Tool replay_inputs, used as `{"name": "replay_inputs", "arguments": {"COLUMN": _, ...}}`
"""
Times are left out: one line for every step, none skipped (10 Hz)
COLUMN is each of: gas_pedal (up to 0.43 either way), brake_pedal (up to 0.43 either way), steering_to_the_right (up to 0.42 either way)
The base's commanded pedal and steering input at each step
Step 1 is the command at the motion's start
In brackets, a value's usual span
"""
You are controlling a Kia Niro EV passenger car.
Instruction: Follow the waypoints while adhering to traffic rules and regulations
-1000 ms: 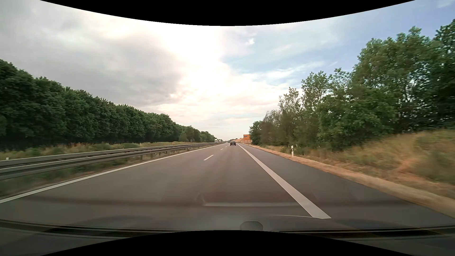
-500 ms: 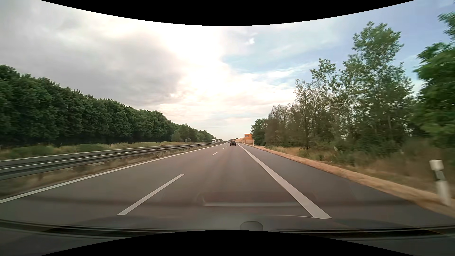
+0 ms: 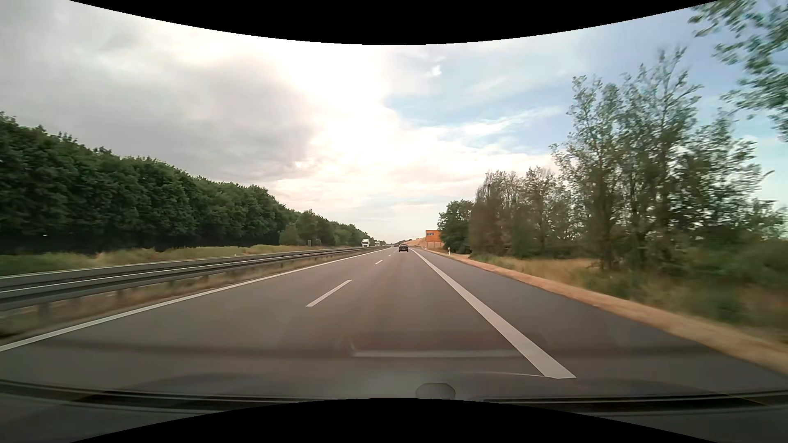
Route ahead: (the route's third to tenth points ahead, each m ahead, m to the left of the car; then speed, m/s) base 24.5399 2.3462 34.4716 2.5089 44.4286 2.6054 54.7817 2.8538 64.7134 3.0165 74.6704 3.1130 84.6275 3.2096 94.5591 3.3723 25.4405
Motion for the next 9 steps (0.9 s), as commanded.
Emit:
{"name": "replay_inputs", "arguments": {"gas_pedal": 0.287, "brake_pedal": 0.000, "steering_to_the_right": -0.004}}
{"name": "replay_inputs", "arguments": {"gas_pedal": 0.287, "brake_pedal": 0.000, "steering_to_the_right": -0.004}}
{"name": "replay_inputs", "arguments": {"gas_pedal": 0.287, "brake_pedal": 0.000, "steering_to_the_right": -0.004}}
{"name": "replay_inputs", "arguments": {"gas_pedal": 0.287, "brake_pedal": 0.000, "steering_to_the_right": -0.004}}
{"name": "replay_inputs", "arguments": {"gas_pedal": 0.287, "brake_pedal": 0.000, "steering_to_the_right": -0.004}}
{"name": "replay_inputs", "arguments": {"gas_pedal": 0.287, "brake_pedal": 0.000, "steering_to_the_right": -0.004}}
{"name": "replay_inputs", "arguments": {"gas_pedal": 0.287, "brake_pedal": 0.000, "steering_to_the_right": -0.004}}
{"name": "replay_inputs", "arguments": {"gas_pedal": 0.287, "brake_pedal": 0.000, "steering_to_the_right": -0.005}}
{"name": "replay_inputs", "arguments": {"gas_pedal": 0.287, "brake_pedal": 0.000, "steering_to_the_right": -0.005}}
